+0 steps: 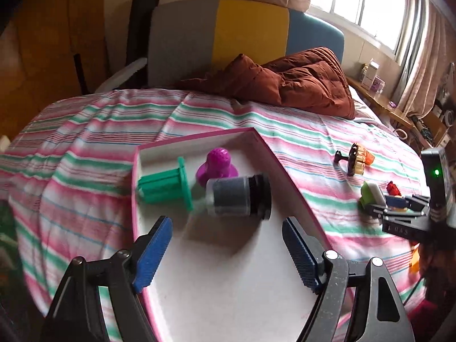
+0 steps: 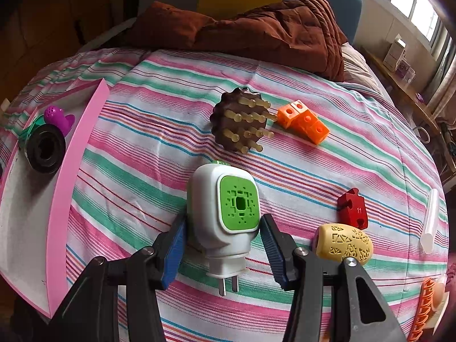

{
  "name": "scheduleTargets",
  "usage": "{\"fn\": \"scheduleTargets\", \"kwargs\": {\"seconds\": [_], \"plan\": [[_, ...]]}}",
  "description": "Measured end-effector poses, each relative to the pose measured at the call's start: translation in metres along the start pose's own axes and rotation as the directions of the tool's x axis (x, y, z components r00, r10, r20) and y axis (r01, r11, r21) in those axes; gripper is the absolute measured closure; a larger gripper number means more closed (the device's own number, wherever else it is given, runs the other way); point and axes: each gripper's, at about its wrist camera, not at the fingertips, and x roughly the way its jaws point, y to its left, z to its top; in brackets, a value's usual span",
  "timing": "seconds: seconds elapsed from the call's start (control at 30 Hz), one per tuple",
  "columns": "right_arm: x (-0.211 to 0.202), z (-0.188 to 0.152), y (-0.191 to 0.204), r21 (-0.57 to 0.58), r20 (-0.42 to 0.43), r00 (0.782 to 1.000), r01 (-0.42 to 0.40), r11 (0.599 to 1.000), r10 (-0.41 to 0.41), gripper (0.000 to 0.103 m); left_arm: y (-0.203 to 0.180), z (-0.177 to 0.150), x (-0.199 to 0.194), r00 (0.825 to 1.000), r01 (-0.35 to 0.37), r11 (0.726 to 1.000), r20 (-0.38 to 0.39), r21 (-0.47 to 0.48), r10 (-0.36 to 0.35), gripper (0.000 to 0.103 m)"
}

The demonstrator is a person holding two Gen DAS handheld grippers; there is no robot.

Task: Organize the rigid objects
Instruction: 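Place the dark cup in the tray with left gripper while right grasps white plug device, then carry the white-and-green plug device into the tray and release it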

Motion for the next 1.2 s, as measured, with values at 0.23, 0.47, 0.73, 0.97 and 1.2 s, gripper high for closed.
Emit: {"fn": "scheduleTargets", "kwargs": {"seconds": [0.23, 0.47, 0.73, 0.97, 1.2], "plan": [[-0.001, -0.002, 0.006, -0.026, 0.006, 1.000, 0.002, 1.000, -0.002, 0.051, 0.008, -0.026, -0.023, 0.997, -0.076, 0.997, 0.001, 0.015, 0.076, 0.023], [0.000, -0.001, 0.006, -0.027, 0.006, 1.000, 0.002, 1.000, -0.002, 0.051, 0.016, -0.039, -0.031, 0.995, -0.100, 0.995, -0.017, 0.001, 0.100, 0.023], [-0.001, -0.001, 0.005, -0.013, 0.007, 1.000, -0.021, 1.000, 0.021, 0.051, 0.020, -0.043, -0.039, 0.994, -0.113, 0.994, -0.003, -0.009, 0.113, 0.023], [-0.012, 0.000, 0.006, 0.040, 0.036, 0.993, -0.111, 0.993, 0.109, 0.051, 0.026, -0.045, -0.044, 0.994, -0.112, 0.994, 0.010, -0.017, 0.112, 0.023], [-0.042, 0.006, 0.040, 0.012, 0.100, 0.978, -0.187, 0.982, 0.185, 0.051, 0.040, -0.046, -0.049, 0.992, -0.123, 0.991, 0.023, -0.048, 0.124, 0.023]]}}
